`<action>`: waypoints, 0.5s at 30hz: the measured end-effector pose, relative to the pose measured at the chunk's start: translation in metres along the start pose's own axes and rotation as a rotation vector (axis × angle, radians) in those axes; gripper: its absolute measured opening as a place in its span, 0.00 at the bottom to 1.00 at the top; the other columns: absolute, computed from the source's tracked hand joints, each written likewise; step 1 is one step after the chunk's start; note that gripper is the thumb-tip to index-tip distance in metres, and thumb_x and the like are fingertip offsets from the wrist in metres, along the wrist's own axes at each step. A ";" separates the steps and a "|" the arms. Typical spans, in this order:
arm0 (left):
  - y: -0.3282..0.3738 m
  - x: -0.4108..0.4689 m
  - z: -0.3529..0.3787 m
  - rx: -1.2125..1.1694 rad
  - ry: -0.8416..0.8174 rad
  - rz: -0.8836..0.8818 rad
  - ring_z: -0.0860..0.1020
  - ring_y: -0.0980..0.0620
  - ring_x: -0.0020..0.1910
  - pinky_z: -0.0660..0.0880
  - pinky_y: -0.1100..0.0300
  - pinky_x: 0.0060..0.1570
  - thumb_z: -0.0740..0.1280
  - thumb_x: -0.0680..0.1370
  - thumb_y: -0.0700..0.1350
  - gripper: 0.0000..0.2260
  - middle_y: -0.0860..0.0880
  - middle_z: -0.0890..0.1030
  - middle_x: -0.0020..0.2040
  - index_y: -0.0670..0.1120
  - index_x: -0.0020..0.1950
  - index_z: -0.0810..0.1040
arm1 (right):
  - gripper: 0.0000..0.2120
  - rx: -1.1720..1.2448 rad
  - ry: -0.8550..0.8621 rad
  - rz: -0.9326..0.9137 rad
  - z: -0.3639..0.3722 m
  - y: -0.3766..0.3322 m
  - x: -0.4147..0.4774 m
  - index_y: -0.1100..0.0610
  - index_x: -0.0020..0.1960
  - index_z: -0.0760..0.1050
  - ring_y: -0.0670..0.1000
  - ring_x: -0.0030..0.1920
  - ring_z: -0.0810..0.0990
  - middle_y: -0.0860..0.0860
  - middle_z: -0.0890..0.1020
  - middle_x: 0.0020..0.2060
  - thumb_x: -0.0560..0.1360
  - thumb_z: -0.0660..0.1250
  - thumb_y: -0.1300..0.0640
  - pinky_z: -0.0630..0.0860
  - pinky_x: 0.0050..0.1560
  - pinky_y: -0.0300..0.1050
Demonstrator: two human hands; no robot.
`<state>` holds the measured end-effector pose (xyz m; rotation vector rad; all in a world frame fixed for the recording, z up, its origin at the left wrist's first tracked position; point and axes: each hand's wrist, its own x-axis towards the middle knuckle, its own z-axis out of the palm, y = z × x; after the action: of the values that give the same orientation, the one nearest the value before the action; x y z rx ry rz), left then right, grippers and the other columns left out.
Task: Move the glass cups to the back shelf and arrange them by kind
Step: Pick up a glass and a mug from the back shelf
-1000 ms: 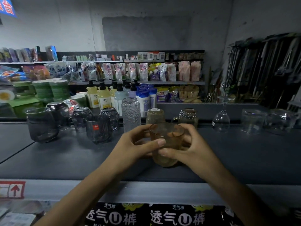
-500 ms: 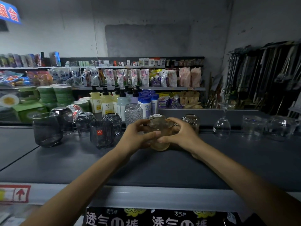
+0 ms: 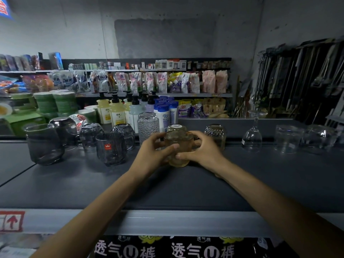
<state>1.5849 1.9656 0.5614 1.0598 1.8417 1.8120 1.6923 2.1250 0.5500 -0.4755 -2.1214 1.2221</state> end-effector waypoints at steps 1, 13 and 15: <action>-0.001 0.000 0.001 -0.001 0.001 0.000 0.85 0.61 0.44 0.81 0.62 0.38 0.74 0.78 0.40 0.20 0.47 0.84 0.56 0.46 0.68 0.75 | 0.39 -0.014 -0.001 0.002 0.000 0.001 0.000 0.49 0.64 0.75 0.50 0.54 0.85 0.51 0.86 0.52 0.56 0.88 0.54 0.84 0.55 0.54; 0.022 -0.046 -0.025 0.488 0.102 0.136 0.84 0.59 0.48 0.83 0.56 0.51 0.75 0.78 0.50 0.13 0.54 0.86 0.51 0.53 0.61 0.81 | 0.39 -0.254 0.037 0.091 -0.021 -0.040 -0.043 0.54 0.75 0.68 0.51 0.57 0.81 0.53 0.80 0.59 0.69 0.82 0.53 0.79 0.62 0.52; 0.033 -0.086 -0.036 0.468 0.172 0.252 0.83 0.63 0.51 0.81 0.63 0.52 0.73 0.80 0.48 0.10 0.58 0.86 0.52 0.53 0.61 0.82 | 0.30 -0.201 0.125 -0.053 -0.018 -0.063 -0.082 0.51 0.72 0.71 0.46 0.58 0.81 0.49 0.80 0.59 0.73 0.78 0.56 0.79 0.62 0.45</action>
<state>1.6250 1.8764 0.5756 1.3862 2.4089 1.6843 1.7646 2.0568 0.5831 -0.5644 -2.1443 0.9294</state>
